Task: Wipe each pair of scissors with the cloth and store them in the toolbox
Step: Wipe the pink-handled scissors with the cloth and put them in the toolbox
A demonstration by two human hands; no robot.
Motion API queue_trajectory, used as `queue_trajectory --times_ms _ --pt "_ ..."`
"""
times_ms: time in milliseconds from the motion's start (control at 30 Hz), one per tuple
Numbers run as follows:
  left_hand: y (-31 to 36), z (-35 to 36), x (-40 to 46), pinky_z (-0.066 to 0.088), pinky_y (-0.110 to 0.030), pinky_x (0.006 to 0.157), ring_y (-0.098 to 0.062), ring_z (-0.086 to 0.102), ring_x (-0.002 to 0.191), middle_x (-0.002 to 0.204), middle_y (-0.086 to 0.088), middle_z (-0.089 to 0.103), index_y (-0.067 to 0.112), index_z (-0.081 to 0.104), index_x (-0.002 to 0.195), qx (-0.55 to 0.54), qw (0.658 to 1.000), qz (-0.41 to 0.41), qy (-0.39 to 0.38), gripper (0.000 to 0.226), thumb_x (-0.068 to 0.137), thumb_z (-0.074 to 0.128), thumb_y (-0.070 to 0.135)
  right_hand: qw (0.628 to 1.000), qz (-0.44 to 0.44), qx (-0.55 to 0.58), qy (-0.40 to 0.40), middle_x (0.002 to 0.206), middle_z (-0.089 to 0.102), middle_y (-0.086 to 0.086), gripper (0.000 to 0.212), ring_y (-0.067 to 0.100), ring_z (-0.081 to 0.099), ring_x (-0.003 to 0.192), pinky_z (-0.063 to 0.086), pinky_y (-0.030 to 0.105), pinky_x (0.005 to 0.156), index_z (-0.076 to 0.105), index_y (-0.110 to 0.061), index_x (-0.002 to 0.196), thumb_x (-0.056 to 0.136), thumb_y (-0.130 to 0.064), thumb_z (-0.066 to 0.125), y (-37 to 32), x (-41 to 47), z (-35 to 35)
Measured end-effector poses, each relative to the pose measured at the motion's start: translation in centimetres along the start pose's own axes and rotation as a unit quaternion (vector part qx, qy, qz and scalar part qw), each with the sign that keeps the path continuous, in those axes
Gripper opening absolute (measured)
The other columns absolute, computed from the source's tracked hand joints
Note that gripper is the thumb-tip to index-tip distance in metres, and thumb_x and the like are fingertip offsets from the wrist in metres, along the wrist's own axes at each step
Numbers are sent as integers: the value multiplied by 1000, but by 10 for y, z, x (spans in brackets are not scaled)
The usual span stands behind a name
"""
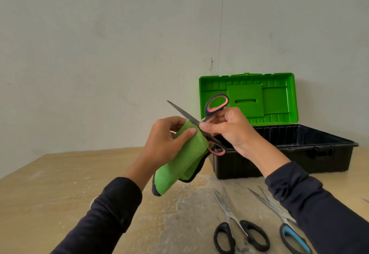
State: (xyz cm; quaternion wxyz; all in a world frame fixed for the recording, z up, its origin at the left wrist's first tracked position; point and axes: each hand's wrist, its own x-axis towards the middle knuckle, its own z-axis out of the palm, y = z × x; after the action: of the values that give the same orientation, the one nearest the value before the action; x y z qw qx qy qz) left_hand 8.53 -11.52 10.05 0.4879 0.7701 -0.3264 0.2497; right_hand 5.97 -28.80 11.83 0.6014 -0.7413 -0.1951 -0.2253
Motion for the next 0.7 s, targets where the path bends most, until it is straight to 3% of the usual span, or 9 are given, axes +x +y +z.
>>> queue_trajectory --times_ms 167,367,500,633,700 --pt "0 -3 1 57 -42 69 -19 67 75 82 -3 70 14 68 89 2 1000 -2 -1 14 84 64 26 1000 -7 13 18 68 65 6 14 15 59 62 51 24 61 65 -8 69 73 4 71 -1 -1 8" --pt "-7 -8 1 56 -43 72 -16 67 79 84 -2 71 15 68 90 28 999 5 -32 12 84 63 24 999 24 21 41 68 62 9 8 15 55 60 46 18 54 64 -2 72 74 3 70 -1 0 1" --pt "-11 -18 3 55 -46 74 -17 67 79 84 -1 71 17 68 90 36 999 -9 -32 11 84 64 25 997 31 38 66 71 63 9 10 17 57 66 48 18 58 64 -7 72 76 0 69 -2 3 -6" --pt "-20 -32 6 56 -46 74 -18 67 77 83 -1 71 17 69 90 44 998 -33 0 11 83 65 26 995 21 31 95 73 65 4 6 14 62 68 53 19 64 65 -8 78 80 -3 66 -4 6 -17" --pt "-24 -40 7 57 -44 74 -19 67 77 83 -2 71 15 69 91 34 998 -43 35 14 82 66 26 994 10 5 106 72 65 2 6 8 63 66 51 14 60 64 -9 78 82 -4 65 -8 7 -25"
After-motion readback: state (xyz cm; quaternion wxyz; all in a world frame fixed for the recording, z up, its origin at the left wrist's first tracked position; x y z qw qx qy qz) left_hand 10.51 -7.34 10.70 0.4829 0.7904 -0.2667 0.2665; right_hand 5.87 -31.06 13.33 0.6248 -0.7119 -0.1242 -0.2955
